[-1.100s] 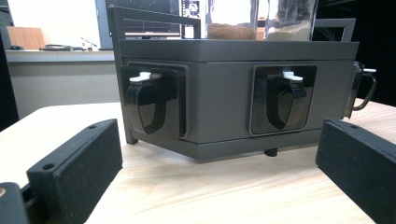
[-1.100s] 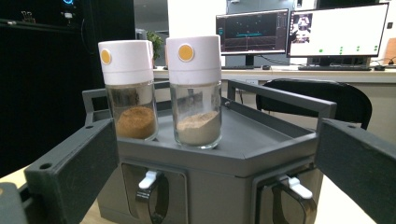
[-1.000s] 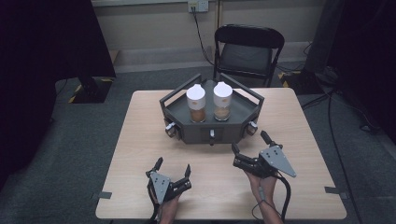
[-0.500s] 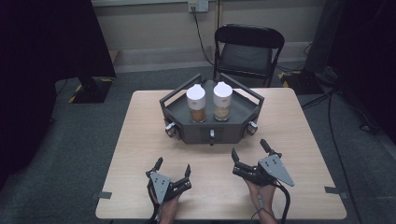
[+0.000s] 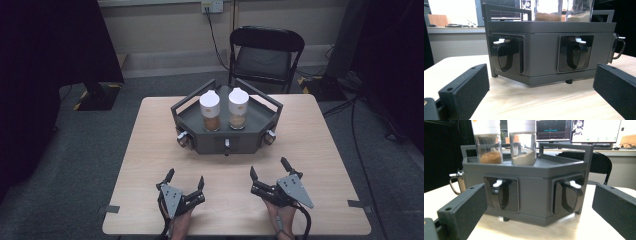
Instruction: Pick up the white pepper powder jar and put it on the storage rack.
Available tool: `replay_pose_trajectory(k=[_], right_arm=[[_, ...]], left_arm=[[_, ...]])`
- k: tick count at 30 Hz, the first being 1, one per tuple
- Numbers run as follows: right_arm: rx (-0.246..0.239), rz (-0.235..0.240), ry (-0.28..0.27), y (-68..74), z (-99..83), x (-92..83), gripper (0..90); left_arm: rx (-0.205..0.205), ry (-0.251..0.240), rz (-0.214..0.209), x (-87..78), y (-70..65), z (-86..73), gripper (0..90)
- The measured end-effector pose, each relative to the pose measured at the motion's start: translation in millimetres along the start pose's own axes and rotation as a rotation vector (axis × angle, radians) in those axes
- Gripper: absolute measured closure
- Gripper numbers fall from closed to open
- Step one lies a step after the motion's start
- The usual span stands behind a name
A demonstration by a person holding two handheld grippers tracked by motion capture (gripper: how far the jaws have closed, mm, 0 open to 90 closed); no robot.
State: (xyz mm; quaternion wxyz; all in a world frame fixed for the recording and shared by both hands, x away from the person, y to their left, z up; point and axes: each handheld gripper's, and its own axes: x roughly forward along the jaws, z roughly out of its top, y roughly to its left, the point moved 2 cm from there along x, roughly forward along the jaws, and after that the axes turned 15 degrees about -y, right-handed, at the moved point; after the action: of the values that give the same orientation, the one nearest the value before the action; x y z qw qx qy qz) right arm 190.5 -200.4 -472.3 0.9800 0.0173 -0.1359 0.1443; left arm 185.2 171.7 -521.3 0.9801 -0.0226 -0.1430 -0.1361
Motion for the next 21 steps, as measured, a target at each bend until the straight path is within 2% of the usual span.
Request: replay_pose_trajectory(k=[11,21], right_arm=[[0.008,-0.012,0.016,2.7,-14.5,-11.7,0.0],[-0.023,-0.004,0.017,6.1,-29.5,-19.0,0.0]], left_arm=[[0.001,-0.003,0.002,-0.4,-0.4,-0.3,0.0],[0.0,-0.001,0.002,-0.3,-0.3,0.0,0.0]])
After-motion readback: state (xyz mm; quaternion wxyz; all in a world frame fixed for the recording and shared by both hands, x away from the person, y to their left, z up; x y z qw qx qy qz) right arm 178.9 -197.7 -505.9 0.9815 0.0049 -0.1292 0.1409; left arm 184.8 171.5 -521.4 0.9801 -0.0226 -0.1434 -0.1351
